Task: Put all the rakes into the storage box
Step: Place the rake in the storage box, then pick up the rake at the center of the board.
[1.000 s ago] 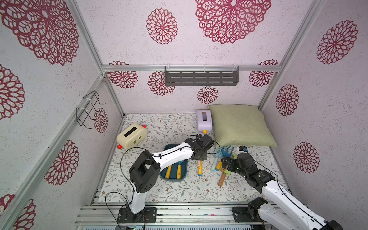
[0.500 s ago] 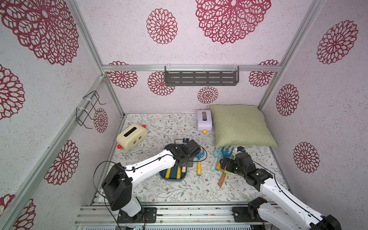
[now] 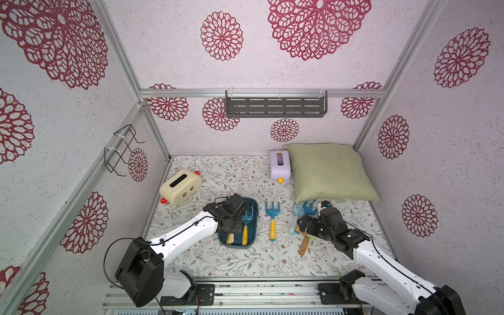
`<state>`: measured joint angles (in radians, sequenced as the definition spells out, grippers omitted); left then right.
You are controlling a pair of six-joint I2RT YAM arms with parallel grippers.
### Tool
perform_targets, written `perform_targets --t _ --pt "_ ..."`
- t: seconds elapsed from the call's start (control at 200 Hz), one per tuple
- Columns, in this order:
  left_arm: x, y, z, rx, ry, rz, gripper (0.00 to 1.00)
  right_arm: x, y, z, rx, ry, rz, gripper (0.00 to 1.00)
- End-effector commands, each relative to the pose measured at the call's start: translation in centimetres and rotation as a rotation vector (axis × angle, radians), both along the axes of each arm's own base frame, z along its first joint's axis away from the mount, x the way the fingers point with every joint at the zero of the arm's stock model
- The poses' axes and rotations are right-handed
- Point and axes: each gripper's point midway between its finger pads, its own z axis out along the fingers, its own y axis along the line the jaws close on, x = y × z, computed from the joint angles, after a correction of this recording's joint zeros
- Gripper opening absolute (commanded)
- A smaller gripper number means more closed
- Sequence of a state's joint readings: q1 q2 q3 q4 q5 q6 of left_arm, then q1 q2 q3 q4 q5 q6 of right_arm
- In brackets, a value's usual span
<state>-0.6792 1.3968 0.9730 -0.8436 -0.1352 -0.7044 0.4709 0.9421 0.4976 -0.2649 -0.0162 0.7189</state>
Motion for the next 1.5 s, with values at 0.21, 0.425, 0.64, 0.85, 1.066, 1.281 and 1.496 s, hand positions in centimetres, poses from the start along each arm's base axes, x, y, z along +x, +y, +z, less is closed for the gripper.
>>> perform_targets --t 0.21,0.425,0.64,0.85,1.066,1.281,1.496 --pt "1.3 -0.7 -1.8 -0.029 0.033 -0.011 0.11 1.1 1.5 1.7 0.076 -0.021 0.021 0.99" --pt "1.6 0.0 -2.3 0.017 0.041 0.010 0.12 1.3 2.3 1.4 0.098 -0.003 0.043 0.99" --pt "2.0 0.6 -2.6 0.062 0.048 0.026 0.22 1.3 2.8 1.2 0.112 0.008 0.059 0.99" --pt "2.8 0.7 -1.7 0.071 0.016 0.040 0.39 1.1 3.7 1.2 0.105 0.011 0.096 0.99" --pt "4.2 1.0 0.5 0.060 -0.066 0.072 0.51 0.5 6.0 0.9 0.013 0.017 0.159 0.99" --pt "6.6 2.7 2.2 0.009 -0.187 0.152 0.60 0.4 8.2 0.3 -0.092 0.043 0.190 0.98" --pt "8.6 5.1 3.2 -0.097 -0.360 0.255 0.85 0.9 10.1 -0.7 -0.145 0.063 0.192 0.78"
